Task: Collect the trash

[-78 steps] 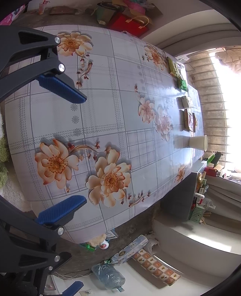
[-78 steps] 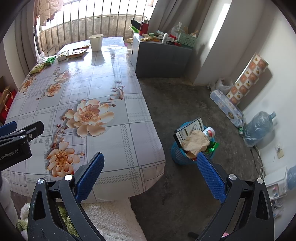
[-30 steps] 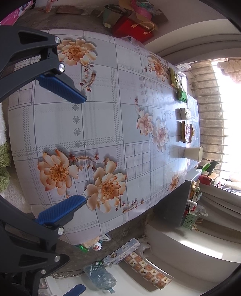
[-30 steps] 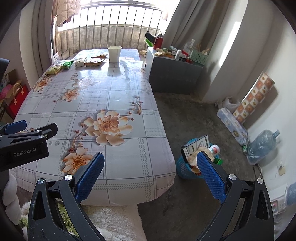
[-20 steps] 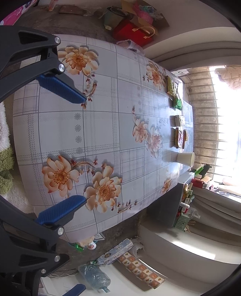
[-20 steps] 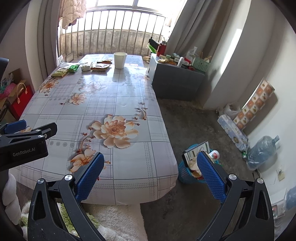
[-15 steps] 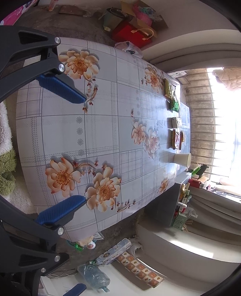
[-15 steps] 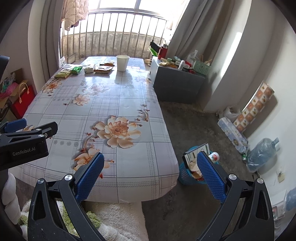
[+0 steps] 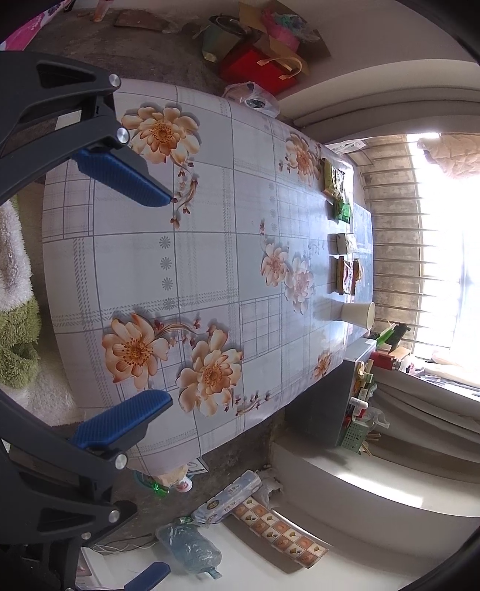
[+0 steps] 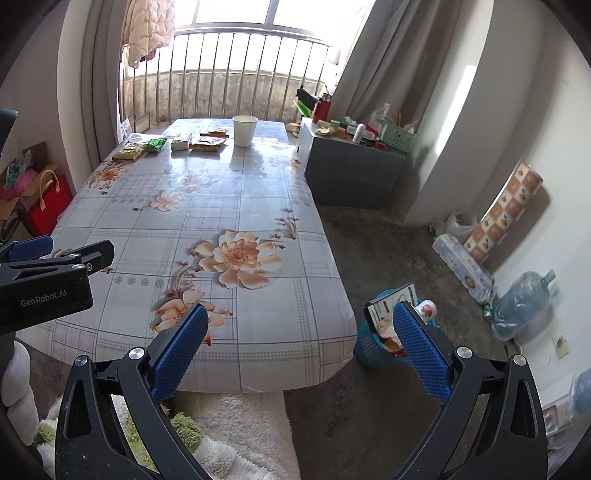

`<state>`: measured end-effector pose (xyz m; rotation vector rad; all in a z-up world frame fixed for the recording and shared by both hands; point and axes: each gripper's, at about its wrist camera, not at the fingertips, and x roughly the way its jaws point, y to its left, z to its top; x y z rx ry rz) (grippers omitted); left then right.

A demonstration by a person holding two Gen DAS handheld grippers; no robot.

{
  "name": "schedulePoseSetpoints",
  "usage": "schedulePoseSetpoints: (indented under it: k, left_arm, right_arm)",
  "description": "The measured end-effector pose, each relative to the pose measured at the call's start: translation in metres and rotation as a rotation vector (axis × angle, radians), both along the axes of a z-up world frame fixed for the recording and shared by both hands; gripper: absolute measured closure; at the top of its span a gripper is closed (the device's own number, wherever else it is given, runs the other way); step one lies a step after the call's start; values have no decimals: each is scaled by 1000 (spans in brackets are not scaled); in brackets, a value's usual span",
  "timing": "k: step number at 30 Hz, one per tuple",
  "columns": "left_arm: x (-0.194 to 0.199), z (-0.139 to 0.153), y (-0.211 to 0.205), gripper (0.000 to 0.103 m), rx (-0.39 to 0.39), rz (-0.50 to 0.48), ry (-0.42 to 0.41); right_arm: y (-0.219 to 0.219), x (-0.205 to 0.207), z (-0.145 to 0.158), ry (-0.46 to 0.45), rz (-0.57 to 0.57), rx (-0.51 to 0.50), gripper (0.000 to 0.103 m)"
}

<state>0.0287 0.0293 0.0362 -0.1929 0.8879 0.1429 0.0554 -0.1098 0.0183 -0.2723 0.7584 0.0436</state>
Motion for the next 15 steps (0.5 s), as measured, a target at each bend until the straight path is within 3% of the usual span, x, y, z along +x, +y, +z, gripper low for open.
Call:
schedulePoseSetpoints:
  k: [15]
  left_arm:
    - [3, -3, -1, 6, 0, -8, 12]
  right_arm:
    - [-2, 0, -1, 3, -8, 3, 7]
